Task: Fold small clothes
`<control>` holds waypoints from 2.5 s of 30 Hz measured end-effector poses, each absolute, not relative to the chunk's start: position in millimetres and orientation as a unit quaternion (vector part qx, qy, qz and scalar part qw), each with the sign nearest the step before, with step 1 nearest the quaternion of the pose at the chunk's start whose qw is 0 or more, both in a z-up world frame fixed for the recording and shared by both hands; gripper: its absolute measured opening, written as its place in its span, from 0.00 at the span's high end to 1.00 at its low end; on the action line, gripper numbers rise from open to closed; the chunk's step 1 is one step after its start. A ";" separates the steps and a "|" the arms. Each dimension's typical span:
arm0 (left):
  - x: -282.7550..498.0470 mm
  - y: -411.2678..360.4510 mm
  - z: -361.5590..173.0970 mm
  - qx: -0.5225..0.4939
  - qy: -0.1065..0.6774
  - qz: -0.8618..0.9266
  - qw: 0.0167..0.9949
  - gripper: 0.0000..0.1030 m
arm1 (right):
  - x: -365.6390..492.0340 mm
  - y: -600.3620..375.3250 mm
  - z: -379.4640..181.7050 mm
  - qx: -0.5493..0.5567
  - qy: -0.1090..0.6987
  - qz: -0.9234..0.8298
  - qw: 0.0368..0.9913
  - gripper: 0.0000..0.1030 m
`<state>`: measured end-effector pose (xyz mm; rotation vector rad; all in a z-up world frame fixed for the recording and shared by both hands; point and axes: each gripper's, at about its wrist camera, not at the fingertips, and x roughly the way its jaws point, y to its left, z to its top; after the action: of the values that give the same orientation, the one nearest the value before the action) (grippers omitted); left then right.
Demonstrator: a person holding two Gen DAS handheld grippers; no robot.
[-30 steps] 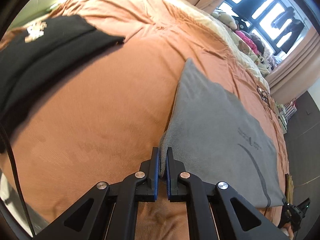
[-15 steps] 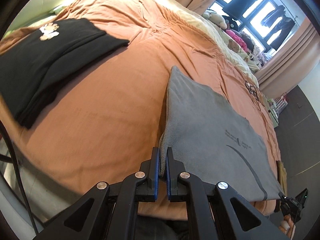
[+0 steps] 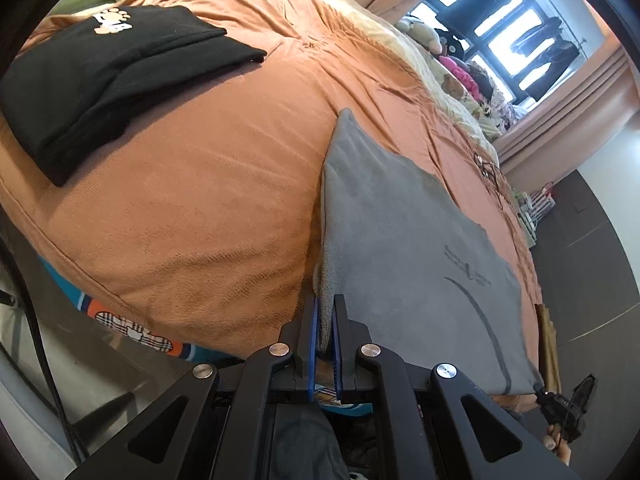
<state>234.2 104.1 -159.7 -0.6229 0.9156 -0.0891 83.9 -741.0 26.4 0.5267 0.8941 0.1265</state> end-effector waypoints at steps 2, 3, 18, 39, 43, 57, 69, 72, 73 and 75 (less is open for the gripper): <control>235.3 105.6 -163.8 -0.301 0.434 -0.047 0.848 0.93 | 78.8 -745.8 32.7 0.235 0.422 0.035 0.875 0.69; 235.6 107.3 -167.3 -0.305 0.434 -0.051 0.846 0.92 | 74.2 -748.1 38.0 0.230 0.414 0.025 0.880 0.54; 215.3 119.1 -202.2 -0.384 0.422 -0.083 0.817 0.50 | 90.9 -629.0 90.5 0.099 0.412 0.138 0.895 0.50; 223.9 107.5 -216.7 -0.391 0.384 -0.104 0.830 0.79 | 153.0 -527.2 36.1 0.046 0.471 0.231 0.850 0.74; 223.1 110.8 -220.9 -0.400 0.383 -0.089 0.828 0.90 | 161.8 -507.9 27.8 0.020 0.480 0.232 0.846 0.80; 227.5 111.0 -219.2 -0.422 0.406 -0.039 0.810 0.93 | 246.3 -486.2 25.1 -0.023 0.492 0.169 0.854 0.99; 223.1 110.1 -218.3 -0.460 0.409 0.005 0.788 0.93 | 314.6 -463.8 22.4 -0.016 0.503 0.152 0.851 1.00; 222.6 109.0 -218.1 -0.468 0.407 0.016 0.784 0.93 | 335.9 -461.5 19.6 -0.010 0.504 0.147 0.851 1.00; 222.1 108.2 -217.8 -0.469 0.407 0.021 0.783 0.93 | 341.8 -460.5 20.2 -0.009 0.502 0.147 0.852 1.00; 220.7 107.1 -218.0 -0.472 0.407 0.028 0.782 0.93 | 354.0 -458.2 21.5 -0.010 0.500 0.143 0.854 1.00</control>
<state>220.7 107.1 -218.0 -1.0182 0.8778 0.0604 354.0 -458.2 21.5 -0.0204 1.0522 0.3012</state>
